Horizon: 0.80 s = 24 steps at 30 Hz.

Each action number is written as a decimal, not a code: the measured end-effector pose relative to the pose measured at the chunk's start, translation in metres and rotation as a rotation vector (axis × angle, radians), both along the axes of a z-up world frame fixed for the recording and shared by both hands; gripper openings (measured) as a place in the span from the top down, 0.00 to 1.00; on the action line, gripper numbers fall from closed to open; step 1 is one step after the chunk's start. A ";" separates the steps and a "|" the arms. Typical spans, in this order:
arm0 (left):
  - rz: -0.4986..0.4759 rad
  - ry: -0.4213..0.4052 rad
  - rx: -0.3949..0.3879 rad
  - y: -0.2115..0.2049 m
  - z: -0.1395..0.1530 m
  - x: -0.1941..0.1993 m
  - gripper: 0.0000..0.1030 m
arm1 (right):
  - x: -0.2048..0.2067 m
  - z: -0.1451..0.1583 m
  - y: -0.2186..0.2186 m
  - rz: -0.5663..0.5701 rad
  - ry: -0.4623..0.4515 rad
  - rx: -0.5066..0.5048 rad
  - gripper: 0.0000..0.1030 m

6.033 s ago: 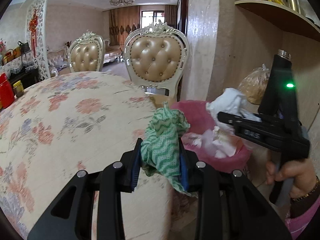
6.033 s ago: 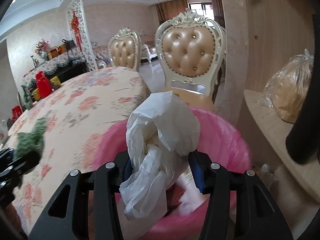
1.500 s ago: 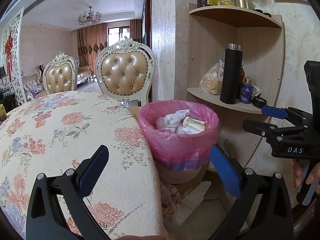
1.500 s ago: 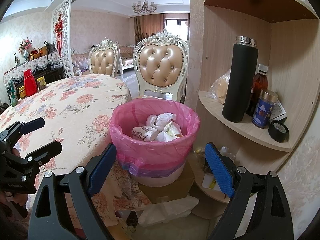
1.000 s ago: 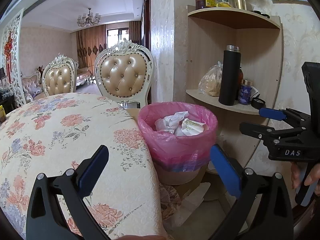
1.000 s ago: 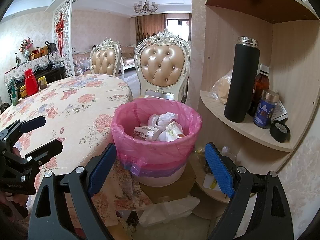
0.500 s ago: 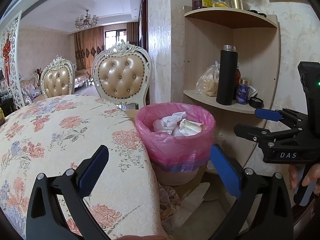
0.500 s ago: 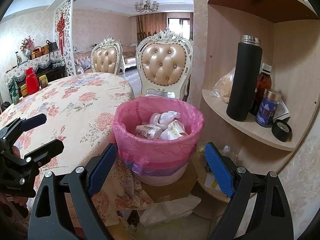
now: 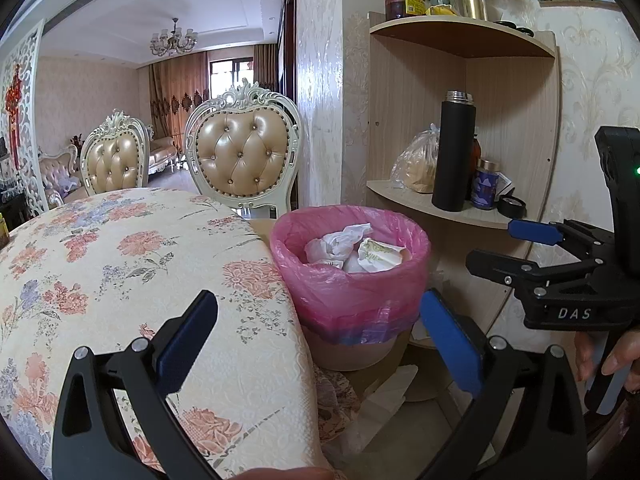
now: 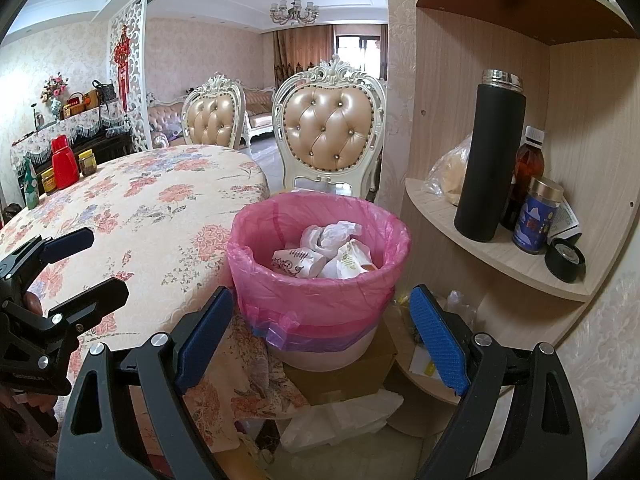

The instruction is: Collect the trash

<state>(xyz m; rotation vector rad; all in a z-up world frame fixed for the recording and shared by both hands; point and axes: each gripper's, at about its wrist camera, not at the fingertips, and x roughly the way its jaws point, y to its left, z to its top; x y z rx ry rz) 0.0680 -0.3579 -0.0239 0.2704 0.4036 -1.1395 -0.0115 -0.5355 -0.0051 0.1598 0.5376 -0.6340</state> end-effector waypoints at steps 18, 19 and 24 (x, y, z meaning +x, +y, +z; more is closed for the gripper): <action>-0.009 -0.002 -0.011 -0.001 -0.004 -0.003 0.05 | 0.001 -0.003 0.001 -0.004 0.004 0.006 0.18; -0.005 -0.011 -0.009 -0.001 -0.004 -0.004 0.05 | 0.002 -0.003 0.002 -0.004 0.003 0.007 0.18; -0.018 -0.027 0.007 -0.005 -0.005 -0.007 0.05 | 0.002 -0.003 0.002 -0.002 -0.001 0.007 0.18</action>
